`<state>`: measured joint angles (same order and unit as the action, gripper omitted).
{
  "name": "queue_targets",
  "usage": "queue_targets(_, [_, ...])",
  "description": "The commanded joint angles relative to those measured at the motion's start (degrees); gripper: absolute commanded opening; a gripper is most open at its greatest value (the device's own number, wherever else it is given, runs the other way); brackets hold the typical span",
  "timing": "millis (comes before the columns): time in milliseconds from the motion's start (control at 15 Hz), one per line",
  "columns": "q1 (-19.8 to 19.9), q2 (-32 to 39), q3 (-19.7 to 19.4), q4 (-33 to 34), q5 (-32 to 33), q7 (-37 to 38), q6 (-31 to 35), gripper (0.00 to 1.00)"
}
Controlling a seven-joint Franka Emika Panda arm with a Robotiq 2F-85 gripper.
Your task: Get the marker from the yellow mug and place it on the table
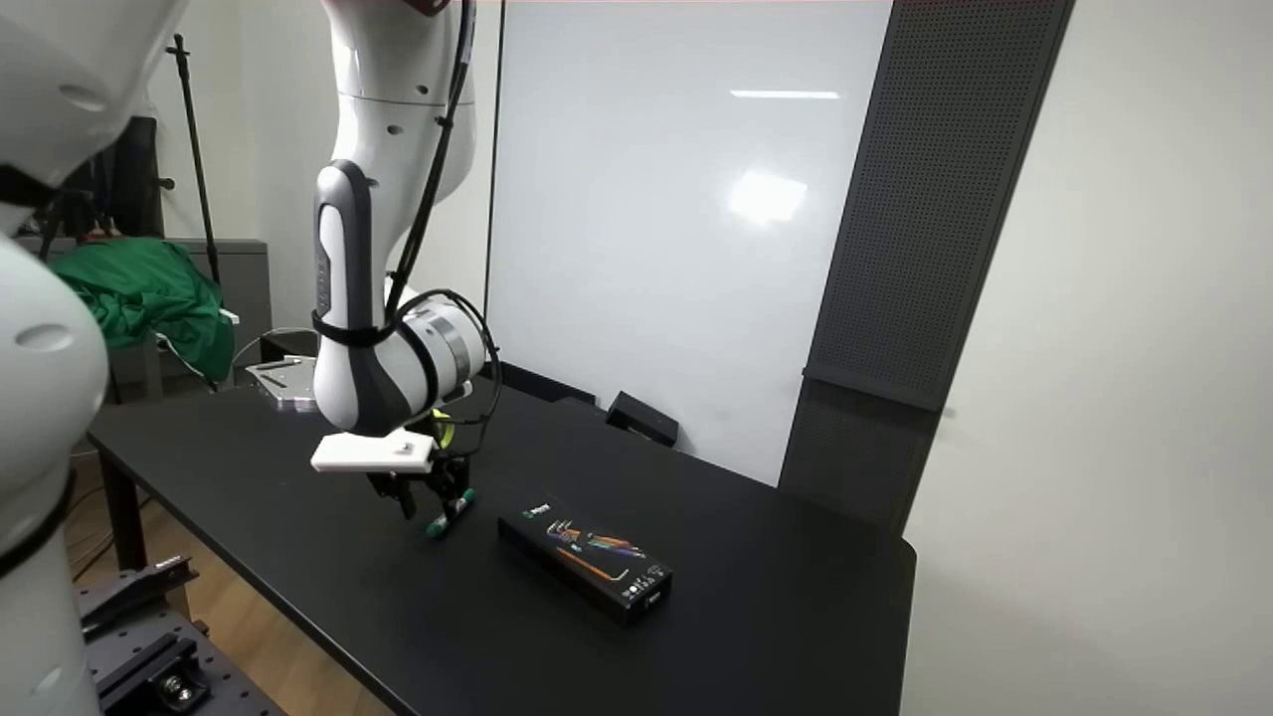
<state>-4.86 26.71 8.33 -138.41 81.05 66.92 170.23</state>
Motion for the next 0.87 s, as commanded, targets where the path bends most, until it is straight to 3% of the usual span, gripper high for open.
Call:
queue_targets(0, [2.0, -3.1, 2.6, -1.7, -8.2, -7.6, -0.3, 0.94])
queue_targets(133, [3.0, -4.9, 4.6, -2.2, -13.3, -11.7, -0.7, 1.00])
queue_targets(267, [3.9, -6.7, 6.5, -2.7, -17.4, -15.3, -1.3, 1.00])
queue_targets(400, [5.9, -7.4, 9.8, -3.5, -22.7, -21.4, -0.6, 1.00])
queue_targets(467, [8.5, -6.4, 13.3, -4.4, -27.7, -27.3, 1.0, 1.00])
queue_targets(533, [4.7, -5.4, 8.9, -1.9, -22.7, -20.9, 0.0, 1.00])
queue_targets(667, [6.6, -5.5, 11.9, -2.9, -26.5, -25.5, 0.1, 1.00])
queue_targets(800, [7.1, -5.5, 12.4, -3.3, -26.9, -26.1, 0.2, 1.00])
